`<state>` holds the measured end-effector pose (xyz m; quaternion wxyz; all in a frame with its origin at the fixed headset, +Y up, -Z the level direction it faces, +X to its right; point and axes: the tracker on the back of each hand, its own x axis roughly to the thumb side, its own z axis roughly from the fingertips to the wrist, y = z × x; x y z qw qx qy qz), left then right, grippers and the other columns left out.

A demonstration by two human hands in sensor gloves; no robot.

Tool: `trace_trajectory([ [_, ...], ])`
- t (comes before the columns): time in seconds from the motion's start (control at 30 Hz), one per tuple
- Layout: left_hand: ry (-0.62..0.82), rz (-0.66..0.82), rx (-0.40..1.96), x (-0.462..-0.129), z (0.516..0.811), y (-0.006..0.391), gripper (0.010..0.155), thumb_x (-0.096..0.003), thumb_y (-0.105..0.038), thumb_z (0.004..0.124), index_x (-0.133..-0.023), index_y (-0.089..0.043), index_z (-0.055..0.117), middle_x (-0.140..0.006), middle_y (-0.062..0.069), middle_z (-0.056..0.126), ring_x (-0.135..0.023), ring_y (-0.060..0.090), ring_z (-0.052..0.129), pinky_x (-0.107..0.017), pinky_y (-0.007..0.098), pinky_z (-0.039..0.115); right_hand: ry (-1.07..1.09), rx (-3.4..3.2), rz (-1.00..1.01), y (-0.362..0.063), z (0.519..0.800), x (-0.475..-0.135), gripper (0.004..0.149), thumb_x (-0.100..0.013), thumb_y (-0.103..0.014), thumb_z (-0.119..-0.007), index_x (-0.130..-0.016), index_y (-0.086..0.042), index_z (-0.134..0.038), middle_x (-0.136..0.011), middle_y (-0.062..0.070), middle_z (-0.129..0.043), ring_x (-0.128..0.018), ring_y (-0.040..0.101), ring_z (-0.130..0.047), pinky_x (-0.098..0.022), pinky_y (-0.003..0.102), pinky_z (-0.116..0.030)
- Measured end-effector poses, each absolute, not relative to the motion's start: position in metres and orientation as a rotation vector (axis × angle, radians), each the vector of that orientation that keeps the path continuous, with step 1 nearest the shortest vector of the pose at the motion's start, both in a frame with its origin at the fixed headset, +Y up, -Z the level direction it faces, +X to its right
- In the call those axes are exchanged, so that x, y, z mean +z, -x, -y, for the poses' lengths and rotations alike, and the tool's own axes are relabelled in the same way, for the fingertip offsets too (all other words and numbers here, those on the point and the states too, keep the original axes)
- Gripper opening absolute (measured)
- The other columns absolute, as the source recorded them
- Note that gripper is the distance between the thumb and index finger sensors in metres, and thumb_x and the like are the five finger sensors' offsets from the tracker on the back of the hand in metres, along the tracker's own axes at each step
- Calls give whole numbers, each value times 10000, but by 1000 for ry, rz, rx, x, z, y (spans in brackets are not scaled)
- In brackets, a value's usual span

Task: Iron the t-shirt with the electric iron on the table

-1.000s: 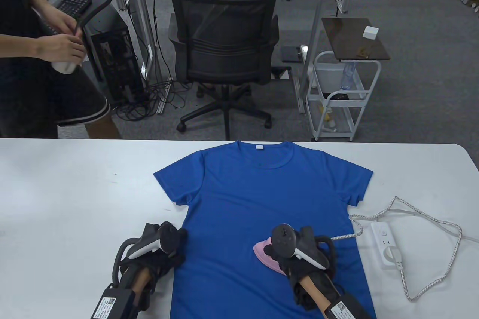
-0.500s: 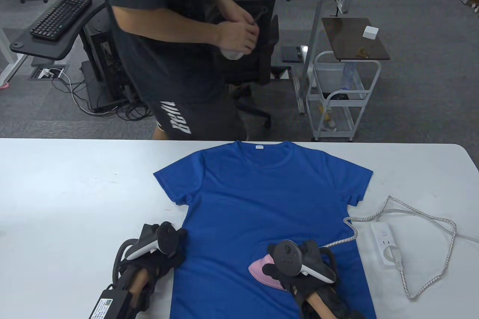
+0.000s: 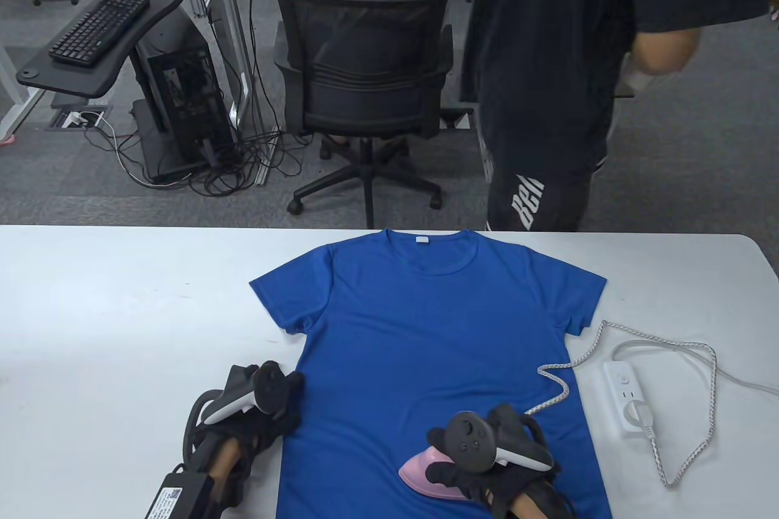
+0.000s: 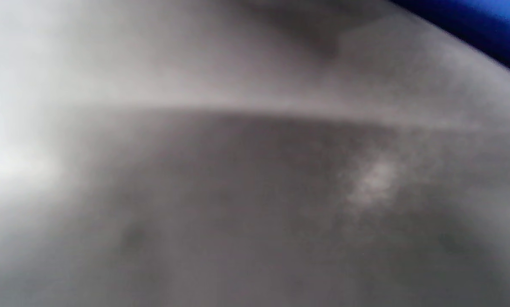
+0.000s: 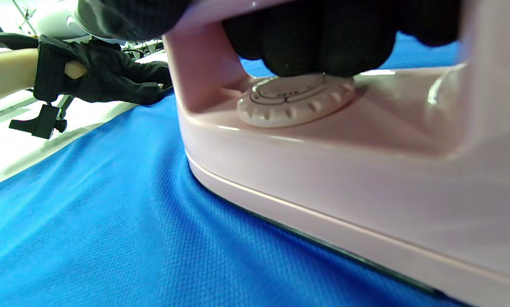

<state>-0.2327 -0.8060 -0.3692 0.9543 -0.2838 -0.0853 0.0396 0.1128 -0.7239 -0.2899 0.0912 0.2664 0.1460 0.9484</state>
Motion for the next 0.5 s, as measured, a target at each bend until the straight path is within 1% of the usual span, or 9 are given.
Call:
trace_trajectory([
  [0.07,576,169,86,-369,806,232,734,-454,-578,545,-1066,-454,159,-1144,34,56,-1052,362,100,-736,541,261,-765,2828,-439,-112,724,-290,687,-414,-480,-696,-989,-107,-725,-799,160,-871,-606,406,-902,-484,560,-765],
  [0.2,587,164,75,-370,805,232,734,-454,-576,555,-1063,-453,163,-1143,35,66,-1055,362,107,-738,544,274,-669,2844,-380,-105,726,-295,690,-416,-485,-690,-986,-98,-729,-787,161,-876,-588,398,-907,-472,555,-770],
  [0.37,587,164,77,-370,805,232,735,-455,-574,558,-1064,-450,166,-1143,39,70,-1055,364,109,-738,546,276,-537,2856,-377,-94,726,-310,690,-420,-479,-689,-991,-93,-721,-793,167,-867,-595,406,-897,-477,562,-760],
  [0.5,581,164,93,-369,806,232,734,-455,-569,559,-1065,-446,168,-1143,41,66,-1053,368,102,-735,550,266,-454,2889,-327,-81,727,-324,692,-425,-481,-681,-992,-87,-718,-786,166,-870,-587,401,-901,-471,558,-764],
])
